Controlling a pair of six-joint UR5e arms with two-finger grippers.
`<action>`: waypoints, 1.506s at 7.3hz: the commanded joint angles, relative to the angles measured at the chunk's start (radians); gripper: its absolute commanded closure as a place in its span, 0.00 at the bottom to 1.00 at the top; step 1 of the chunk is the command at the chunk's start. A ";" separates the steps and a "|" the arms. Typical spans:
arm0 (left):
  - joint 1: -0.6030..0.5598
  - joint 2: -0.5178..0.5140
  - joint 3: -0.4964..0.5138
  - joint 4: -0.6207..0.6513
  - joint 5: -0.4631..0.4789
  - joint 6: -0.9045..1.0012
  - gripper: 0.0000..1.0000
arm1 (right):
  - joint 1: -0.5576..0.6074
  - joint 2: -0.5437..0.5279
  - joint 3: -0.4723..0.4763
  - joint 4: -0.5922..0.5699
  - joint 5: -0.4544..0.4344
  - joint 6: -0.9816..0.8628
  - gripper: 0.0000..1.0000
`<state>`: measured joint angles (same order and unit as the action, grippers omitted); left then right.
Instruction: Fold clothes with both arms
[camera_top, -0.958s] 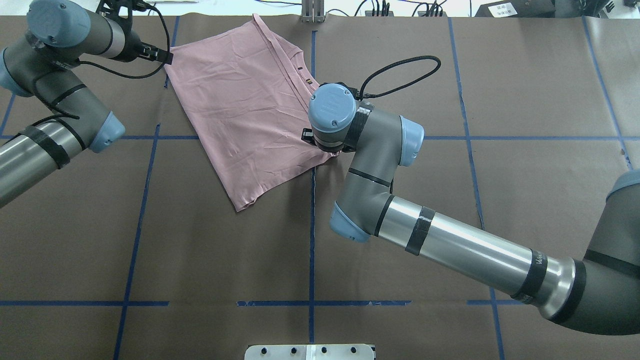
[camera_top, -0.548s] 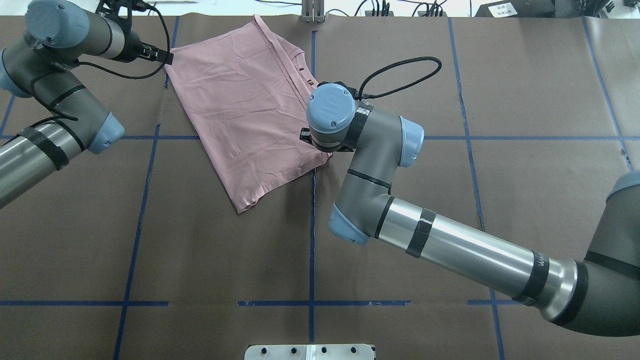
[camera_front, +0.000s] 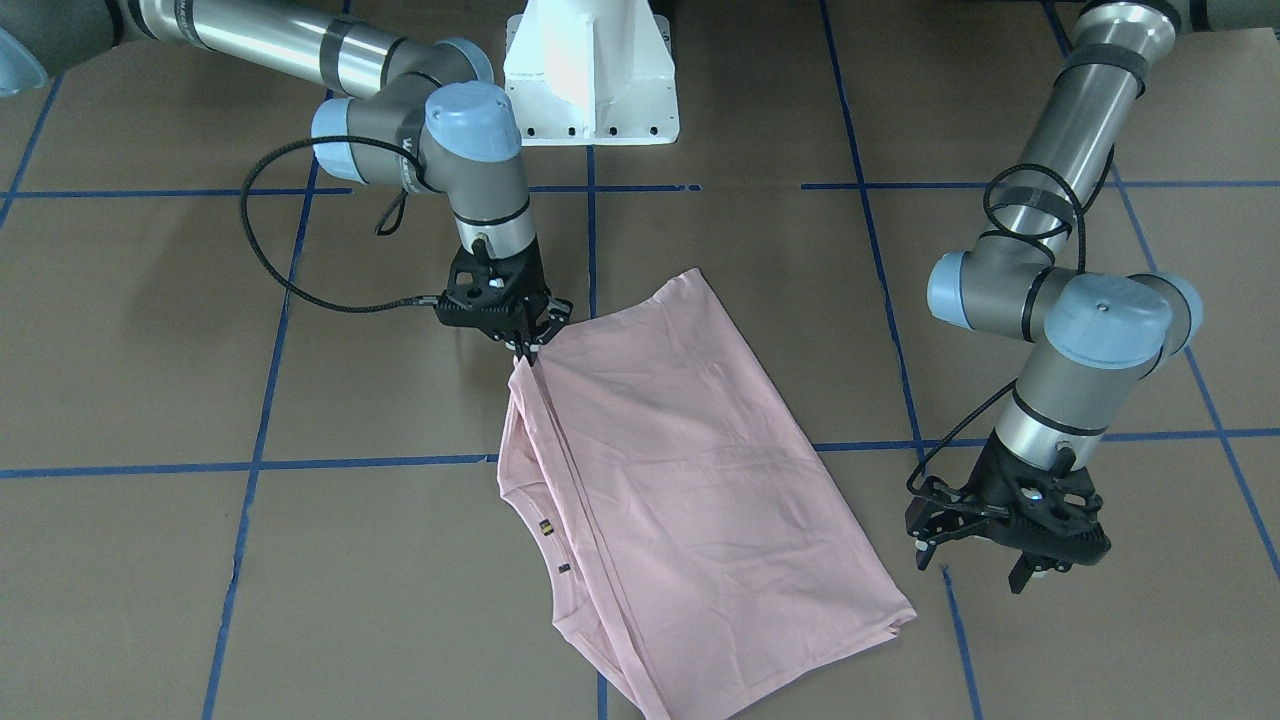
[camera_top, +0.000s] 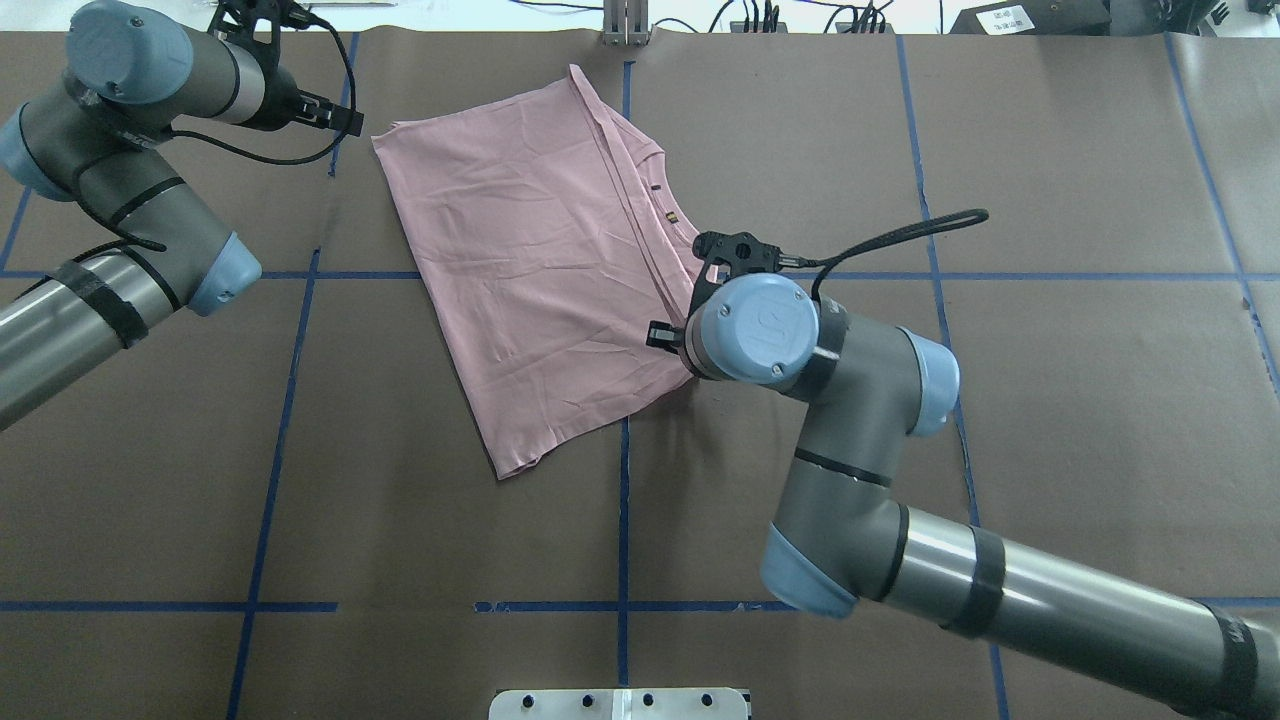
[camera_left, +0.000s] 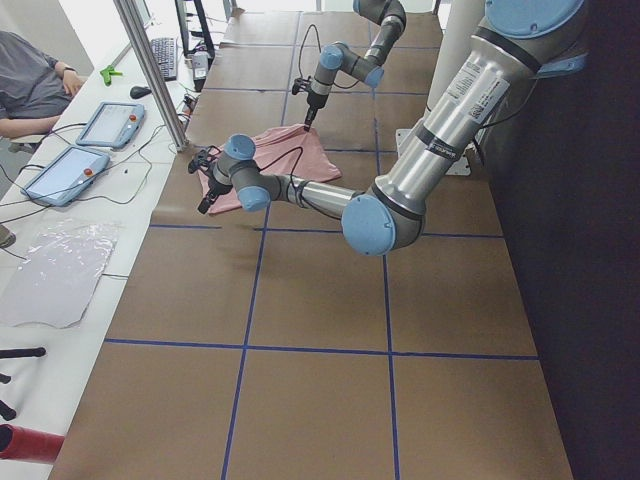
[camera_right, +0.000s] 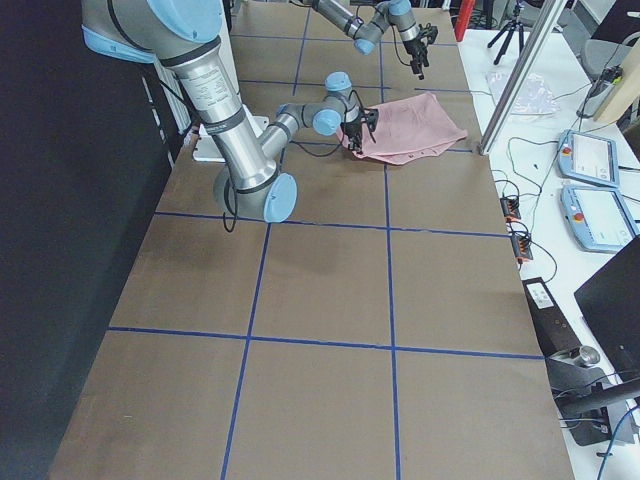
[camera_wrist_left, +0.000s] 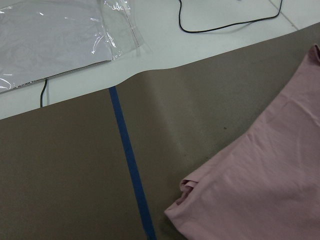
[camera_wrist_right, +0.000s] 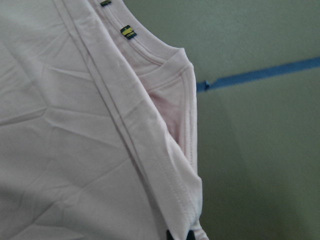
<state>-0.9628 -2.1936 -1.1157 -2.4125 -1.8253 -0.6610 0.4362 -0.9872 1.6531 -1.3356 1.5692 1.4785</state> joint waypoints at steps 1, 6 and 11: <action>0.047 0.000 -0.051 0.013 0.000 -0.087 0.00 | -0.141 -0.128 0.230 -0.086 -0.131 0.084 1.00; 0.241 0.201 -0.431 0.016 -0.020 -0.501 0.00 | -0.304 -0.191 0.344 -0.171 -0.287 0.290 1.00; 0.732 0.430 -0.891 0.299 0.320 -1.082 0.25 | -0.304 -0.185 0.344 -0.171 -0.290 0.290 1.00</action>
<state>-0.3464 -1.7598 -1.9674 -2.2172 -1.6086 -1.5878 0.1320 -1.1740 1.9972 -1.5064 1.2817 1.7685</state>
